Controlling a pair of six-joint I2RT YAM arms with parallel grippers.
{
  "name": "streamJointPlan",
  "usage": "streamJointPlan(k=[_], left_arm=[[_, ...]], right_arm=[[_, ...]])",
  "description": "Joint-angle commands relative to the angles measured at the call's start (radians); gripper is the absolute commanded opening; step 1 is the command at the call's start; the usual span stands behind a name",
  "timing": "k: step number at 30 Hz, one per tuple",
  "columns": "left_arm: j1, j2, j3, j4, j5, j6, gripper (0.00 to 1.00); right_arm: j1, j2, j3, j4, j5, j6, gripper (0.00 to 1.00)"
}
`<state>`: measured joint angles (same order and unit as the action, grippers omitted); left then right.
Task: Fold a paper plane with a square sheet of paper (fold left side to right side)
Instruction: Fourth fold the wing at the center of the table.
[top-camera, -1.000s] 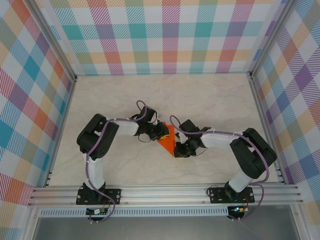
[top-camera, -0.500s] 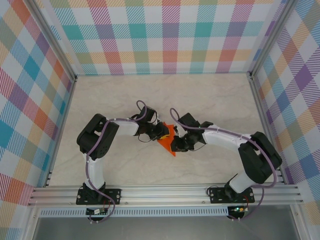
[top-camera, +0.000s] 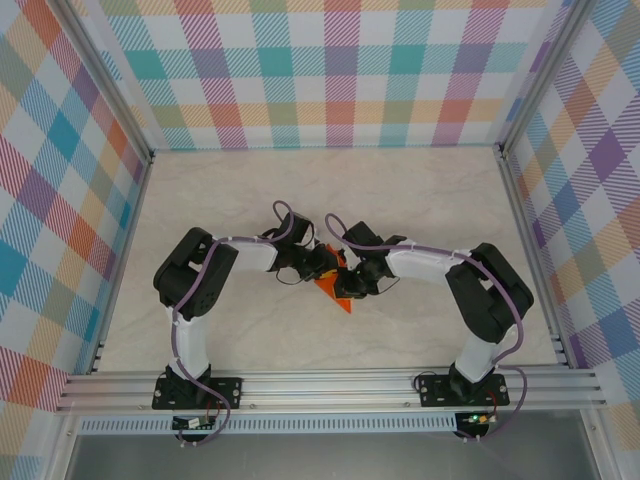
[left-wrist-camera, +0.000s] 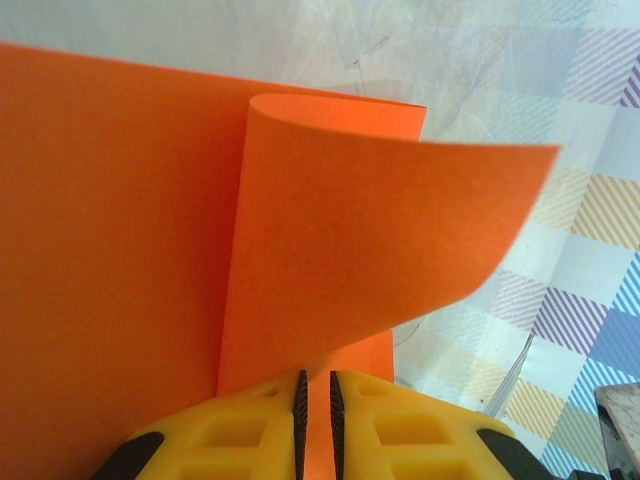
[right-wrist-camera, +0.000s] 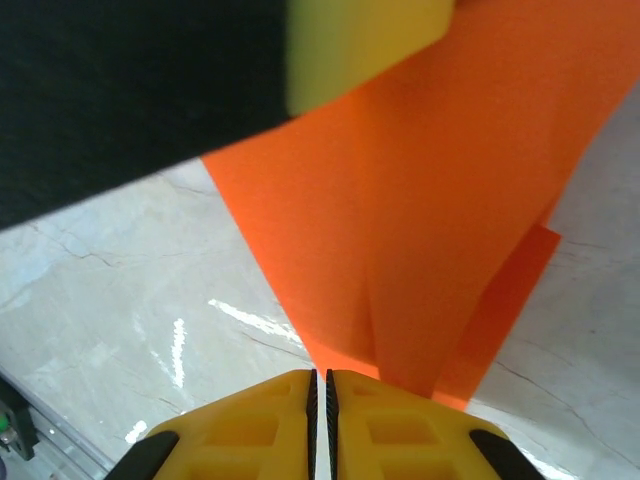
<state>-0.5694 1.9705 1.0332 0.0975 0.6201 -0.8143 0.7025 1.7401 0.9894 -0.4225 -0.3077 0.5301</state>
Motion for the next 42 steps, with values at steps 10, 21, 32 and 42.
streamJointPlan(k=[10, 21, 32, 42], left_arm=[[-0.008, 0.044, -0.003, -0.083, -0.058, 0.018, 0.17], [-0.009, 0.048, 0.003, -0.086, -0.057, 0.018, 0.17], [-0.009, 0.049, 0.001, -0.082, -0.054, 0.018, 0.17], [-0.009, 0.052, -0.001, -0.079, -0.054, 0.017, 0.17]], right_arm=[[0.006, 0.005, -0.011, -0.075, 0.055, -0.033, 0.14], [0.005, -0.081, -0.045, -0.002, 0.016, -0.009, 0.14], [0.005, -0.012, -0.035, 0.149, -0.071, 0.054, 0.13], [0.005, 0.014, -0.040, 0.053, 0.020, 0.023, 0.13]])
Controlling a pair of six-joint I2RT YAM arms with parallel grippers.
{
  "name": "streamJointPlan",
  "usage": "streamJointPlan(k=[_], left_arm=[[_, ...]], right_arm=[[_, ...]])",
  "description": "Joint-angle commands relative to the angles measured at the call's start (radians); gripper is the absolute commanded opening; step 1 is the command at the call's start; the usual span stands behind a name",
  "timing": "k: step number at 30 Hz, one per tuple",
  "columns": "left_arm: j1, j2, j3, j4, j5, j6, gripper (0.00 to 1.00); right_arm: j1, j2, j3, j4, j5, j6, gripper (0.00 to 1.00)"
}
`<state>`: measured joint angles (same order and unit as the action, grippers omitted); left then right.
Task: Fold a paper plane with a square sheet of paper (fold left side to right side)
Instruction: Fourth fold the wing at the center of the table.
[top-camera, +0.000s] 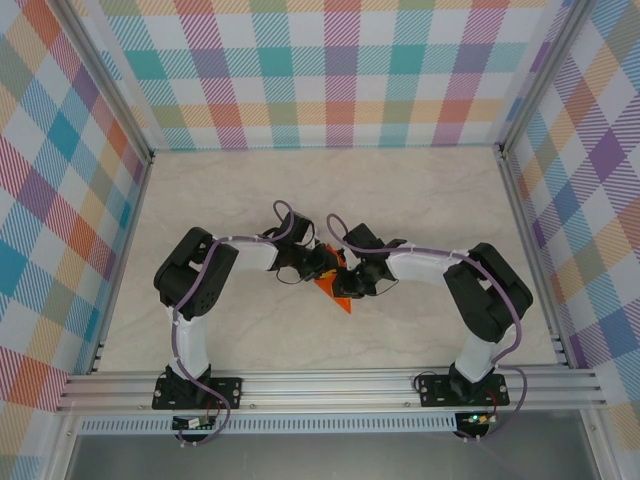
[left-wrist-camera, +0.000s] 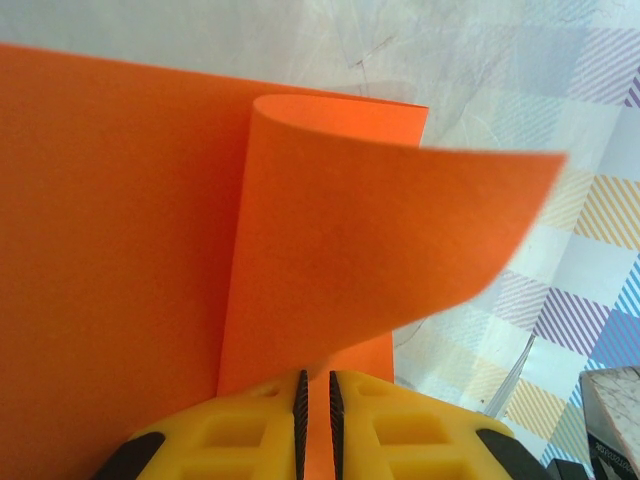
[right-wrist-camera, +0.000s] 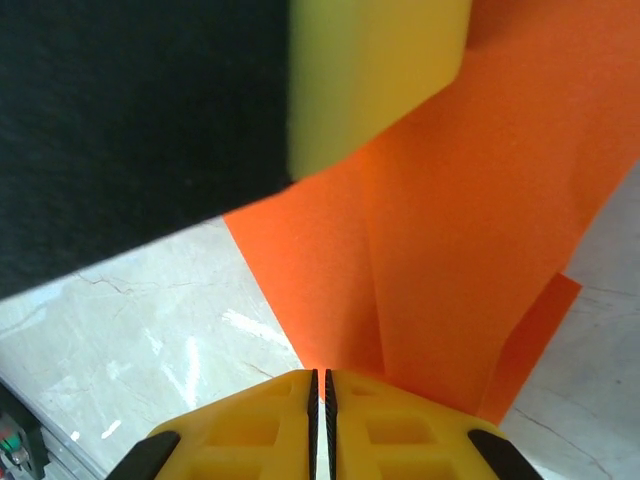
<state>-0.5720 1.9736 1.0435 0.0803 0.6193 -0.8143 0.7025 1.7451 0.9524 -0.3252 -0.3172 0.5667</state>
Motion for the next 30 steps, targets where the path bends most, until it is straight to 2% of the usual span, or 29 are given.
streamJointPlan(k=[1, 10, 18, 25, 30], left_arm=[[-0.006, 0.049, -0.011, -0.062, -0.052, 0.017, 0.17], [-0.006, 0.048, -0.013, -0.062, -0.056, 0.017, 0.17], [-0.006, 0.048, -0.013, -0.062, -0.057, 0.017, 0.17], [-0.006, 0.054, -0.012, -0.065, -0.062, 0.017, 0.17], [-0.006, 0.060, -0.011, -0.062, -0.061, 0.017, 0.16]], right_arm=[[0.005, 0.011, -0.004, -0.056, 0.038, -0.018, 0.13], [0.005, 0.007, -0.023, -0.083, 0.047, -0.031, 0.13], [0.005, 0.006, -0.024, -0.138, 0.104, -0.045, 0.13], [0.005, 0.006, -0.070, -0.112, 0.028, -0.033, 0.13], [0.005, -0.046, -0.142, -0.131, 0.025, -0.036, 0.13]])
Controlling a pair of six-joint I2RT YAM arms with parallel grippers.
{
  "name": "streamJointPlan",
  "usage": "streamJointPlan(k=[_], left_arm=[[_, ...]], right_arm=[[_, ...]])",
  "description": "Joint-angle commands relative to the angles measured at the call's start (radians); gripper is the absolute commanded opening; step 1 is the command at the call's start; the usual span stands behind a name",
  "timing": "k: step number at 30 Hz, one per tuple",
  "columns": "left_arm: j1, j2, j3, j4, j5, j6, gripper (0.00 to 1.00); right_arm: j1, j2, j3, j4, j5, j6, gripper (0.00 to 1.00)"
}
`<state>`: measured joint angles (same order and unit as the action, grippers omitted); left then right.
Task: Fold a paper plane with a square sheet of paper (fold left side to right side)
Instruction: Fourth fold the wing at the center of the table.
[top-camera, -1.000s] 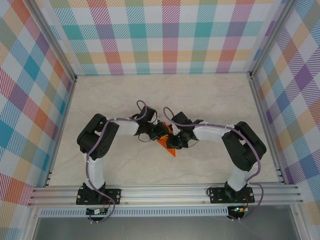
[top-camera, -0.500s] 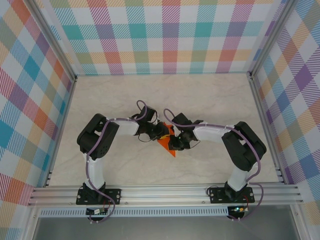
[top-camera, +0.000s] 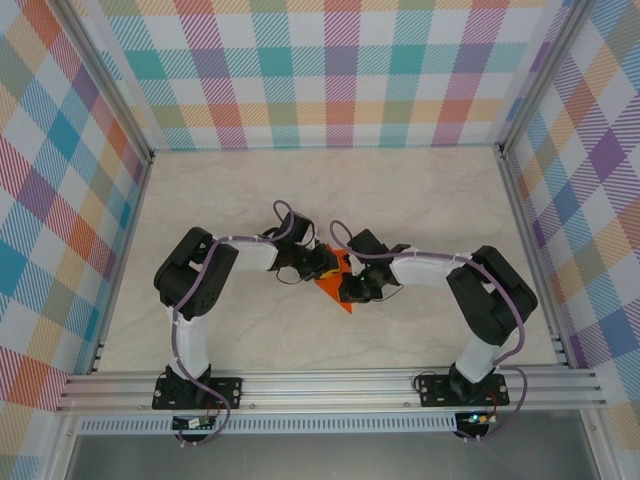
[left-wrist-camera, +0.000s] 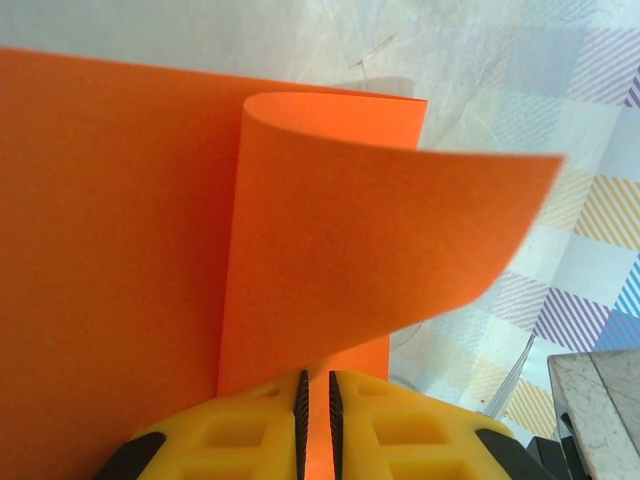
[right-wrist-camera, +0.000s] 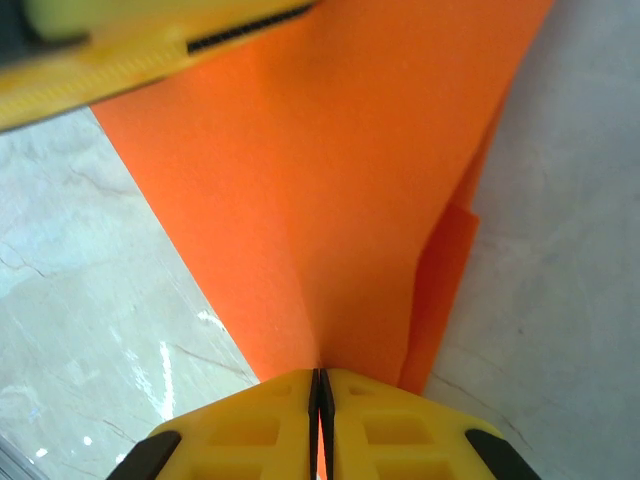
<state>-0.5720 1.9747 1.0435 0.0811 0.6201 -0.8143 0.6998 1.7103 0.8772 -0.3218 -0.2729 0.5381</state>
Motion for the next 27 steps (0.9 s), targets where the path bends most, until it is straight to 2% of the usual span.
streamJointPlan(k=[1, 5, 18, 24, 27], left_arm=[[-0.006, 0.059, -0.011, -0.064, -0.063, 0.018, 0.17], [-0.006, 0.059, -0.009, -0.067, -0.065, 0.021, 0.17], [-0.005, 0.062, -0.004, -0.075, -0.066, 0.024, 0.17], [-0.006, 0.059, -0.001, -0.075, -0.061, 0.024, 0.16], [-0.006, 0.058, 0.000, -0.075, -0.059, 0.023, 0.16]], right_arm=[[0.008, -0.018, -0.075, -0.136, -0.028, -0.012, 0.13], [0.016, -0.030, -0.104, -0.151, -0.059, -0.029, 0.12], [0.019, -0.109, -0.147, -0.219, -0.015, -0.039, 0.13], [0.010, -0.216, -0.068, -0.195, -0.023, -0.014, 0.14], [0.010, -0.211, -0.021, -0.165, -0.043, -0.015, 0.14]])
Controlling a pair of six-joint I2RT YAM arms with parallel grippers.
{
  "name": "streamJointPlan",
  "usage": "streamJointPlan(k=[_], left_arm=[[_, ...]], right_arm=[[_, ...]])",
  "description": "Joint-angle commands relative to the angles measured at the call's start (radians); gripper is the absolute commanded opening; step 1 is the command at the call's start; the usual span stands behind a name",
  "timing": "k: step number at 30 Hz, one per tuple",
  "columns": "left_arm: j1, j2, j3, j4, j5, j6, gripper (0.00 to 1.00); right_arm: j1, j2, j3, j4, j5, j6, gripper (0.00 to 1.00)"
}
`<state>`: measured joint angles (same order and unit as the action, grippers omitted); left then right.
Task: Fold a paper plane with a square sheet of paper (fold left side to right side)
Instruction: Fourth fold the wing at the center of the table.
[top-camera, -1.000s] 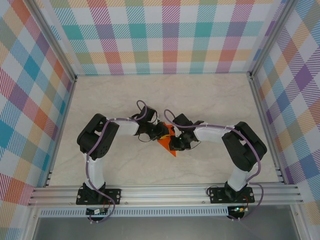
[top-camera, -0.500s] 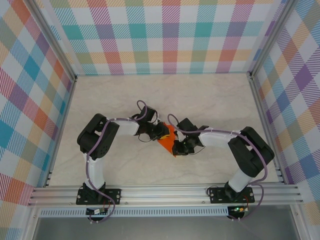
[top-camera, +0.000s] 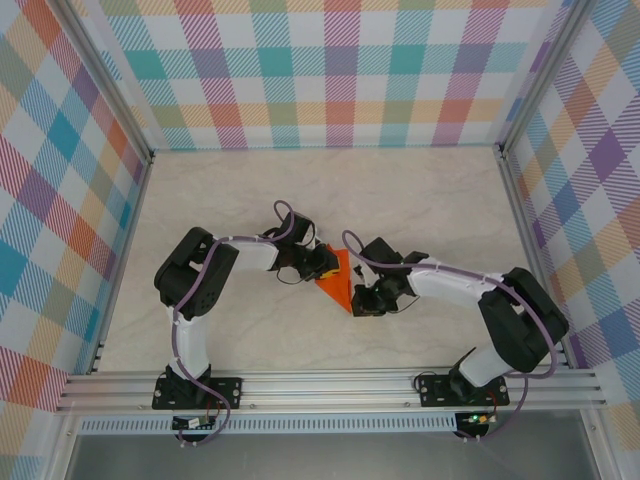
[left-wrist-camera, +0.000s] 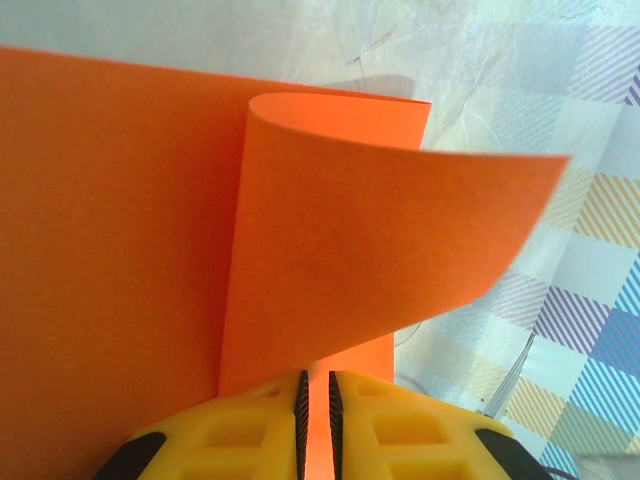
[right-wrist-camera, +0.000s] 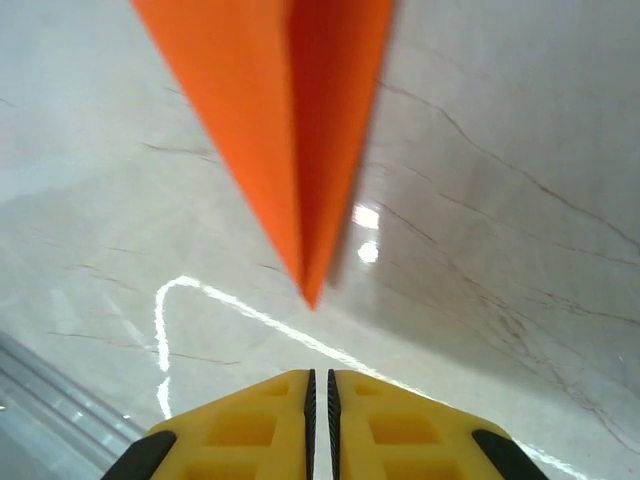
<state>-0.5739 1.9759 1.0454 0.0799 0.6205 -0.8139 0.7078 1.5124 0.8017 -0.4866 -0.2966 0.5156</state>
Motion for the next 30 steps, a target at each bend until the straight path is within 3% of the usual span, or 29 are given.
streamJointPlan(k=[1, 11, 30], left_arm=[[-0.004, 0.056, -0.002, -0.072, -0.058, 0.023, 0.16], [-0.006, 0.054, 0.001, -0.065, -0.053, 0.018, 0.16], [-0.007, 0.055, 0.008, -0.073, -0.060, 0.022, 0.16]], right_arm=[[0.002, 0.007, 0.065, 0.025, -0.034, 0.010, 0.14], [-0.005, 0.225, 0.156, 0.111, -0.008, 0.030, 0.13], [-0.063, 0.127, -0.117, 0.245, -0.108, 0.103, 0.13]])
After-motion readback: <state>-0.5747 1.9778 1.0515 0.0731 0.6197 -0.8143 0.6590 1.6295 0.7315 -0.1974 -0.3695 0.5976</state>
